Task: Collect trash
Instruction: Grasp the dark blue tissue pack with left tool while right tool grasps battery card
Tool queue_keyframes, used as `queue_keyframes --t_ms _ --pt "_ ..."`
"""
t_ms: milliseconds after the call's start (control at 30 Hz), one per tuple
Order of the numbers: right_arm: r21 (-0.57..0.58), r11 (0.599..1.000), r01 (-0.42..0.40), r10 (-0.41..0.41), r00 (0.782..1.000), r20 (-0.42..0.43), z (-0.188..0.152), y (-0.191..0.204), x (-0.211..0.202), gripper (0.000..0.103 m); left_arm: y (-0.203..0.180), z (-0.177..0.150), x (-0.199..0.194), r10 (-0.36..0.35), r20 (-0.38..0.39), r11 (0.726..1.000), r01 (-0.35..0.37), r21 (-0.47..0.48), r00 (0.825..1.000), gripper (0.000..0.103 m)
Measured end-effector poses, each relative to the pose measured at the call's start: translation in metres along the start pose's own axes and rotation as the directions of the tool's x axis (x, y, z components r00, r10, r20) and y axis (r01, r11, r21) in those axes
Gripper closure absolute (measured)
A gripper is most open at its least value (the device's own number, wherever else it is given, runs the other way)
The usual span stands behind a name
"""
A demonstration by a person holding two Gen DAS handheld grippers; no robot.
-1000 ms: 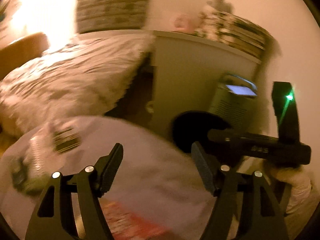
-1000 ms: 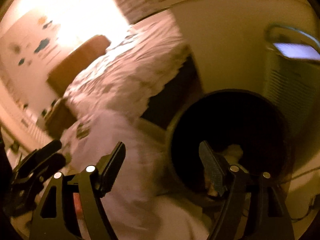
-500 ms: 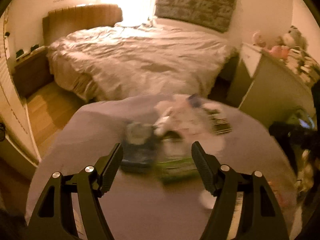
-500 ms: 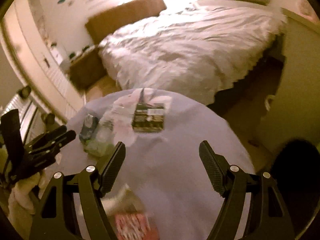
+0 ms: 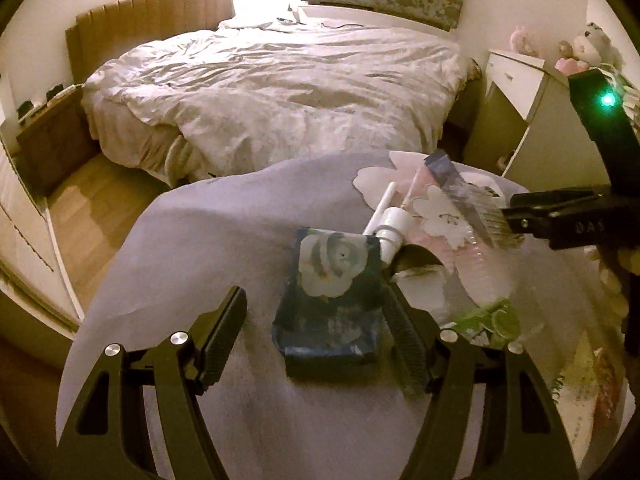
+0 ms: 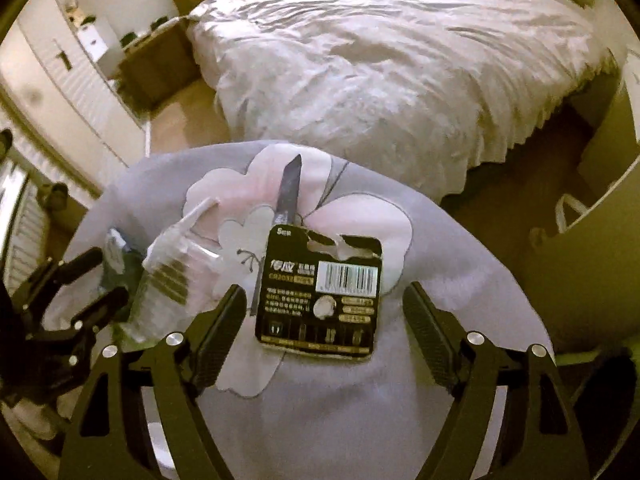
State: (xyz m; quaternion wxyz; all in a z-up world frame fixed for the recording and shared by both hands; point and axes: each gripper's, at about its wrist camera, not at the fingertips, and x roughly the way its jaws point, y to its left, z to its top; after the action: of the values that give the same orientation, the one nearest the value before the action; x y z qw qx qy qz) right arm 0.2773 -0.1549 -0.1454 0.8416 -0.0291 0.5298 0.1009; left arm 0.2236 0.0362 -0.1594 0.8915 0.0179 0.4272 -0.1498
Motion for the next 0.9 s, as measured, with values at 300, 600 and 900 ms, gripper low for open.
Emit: queue_keyframes --t_ms 300,600,900 --pt "-0.014 1.000 -0.019 0.019 0.999 0.028 -0.012 -0.005 -0.006 0.040 0.007 -0.001 0.000 -0.034 0.002 0.998 0.034 -0.048 0.999 0.077" --pt "0.087 0.978 -0.190 0.173 0.970 0.171 -0.043 -0.021 -0.061 0.040 0.003 -0.008 -0.038 -0.039 0.064 0.995 0.044 -0.084 0.997 0.084" --pt "0.165 0.943 -0.287 0.205 0.897 0.391 -0.098 -0.051 -0.140 0.040 -0.053 -0.005 -0.100 -0.112 0.179 0.993 0.118 -0.025 0.977 0.085"
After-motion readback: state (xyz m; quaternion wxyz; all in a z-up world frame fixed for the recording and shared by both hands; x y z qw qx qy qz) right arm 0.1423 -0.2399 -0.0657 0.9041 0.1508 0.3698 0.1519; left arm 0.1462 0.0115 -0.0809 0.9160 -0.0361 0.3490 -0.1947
